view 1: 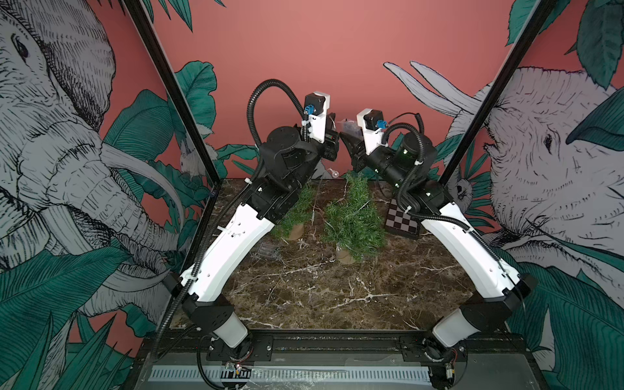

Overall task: Wrap string light around the christmas tree
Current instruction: Wrap the Christmas tree at the center of the board.

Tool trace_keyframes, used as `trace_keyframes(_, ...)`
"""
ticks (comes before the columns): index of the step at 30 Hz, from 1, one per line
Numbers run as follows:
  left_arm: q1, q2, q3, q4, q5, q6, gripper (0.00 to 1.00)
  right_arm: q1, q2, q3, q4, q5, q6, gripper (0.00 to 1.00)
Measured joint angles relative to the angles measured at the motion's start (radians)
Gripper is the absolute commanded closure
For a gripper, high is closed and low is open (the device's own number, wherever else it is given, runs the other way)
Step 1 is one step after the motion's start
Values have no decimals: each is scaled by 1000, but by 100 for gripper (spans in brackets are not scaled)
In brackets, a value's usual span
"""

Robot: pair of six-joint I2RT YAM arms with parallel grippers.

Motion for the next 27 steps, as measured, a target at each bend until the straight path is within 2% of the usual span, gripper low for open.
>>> trace_keyframes(9, 71, 343, 440, -104, 100, -80, 100, -78, 158, 203, -160, 156, -66, 100)
trace_keyframes(10, 71, 373, 472, -111, 120, -91, 97, -92, 160, 208, -172, 164, -65, 100)
trace_keyframes(14, 71, 451, 507, -138, 208, -126, 53, -166, 159, 225, -227, 200, -51, 100)
trace_keyframes(18, 80, 459, 475, -166, 252, -143, 20, -231, 143, 216, -264, 239, -33, 100)
trace_keyframes(19, 82, 457, 467, -167, 259, -148, 14, -244, 137, 212, -269, 246, -27, 100)
trace_keyframes(22, 86, 446, 448, -204, 307, -135, 4, -286, 112, 210, -292, 269, -21, 100)
trace_keyframes(27, 87, 385, 386, -283, 330, -106, 2, -332, 68, 209, -330, 309, -21, 100)
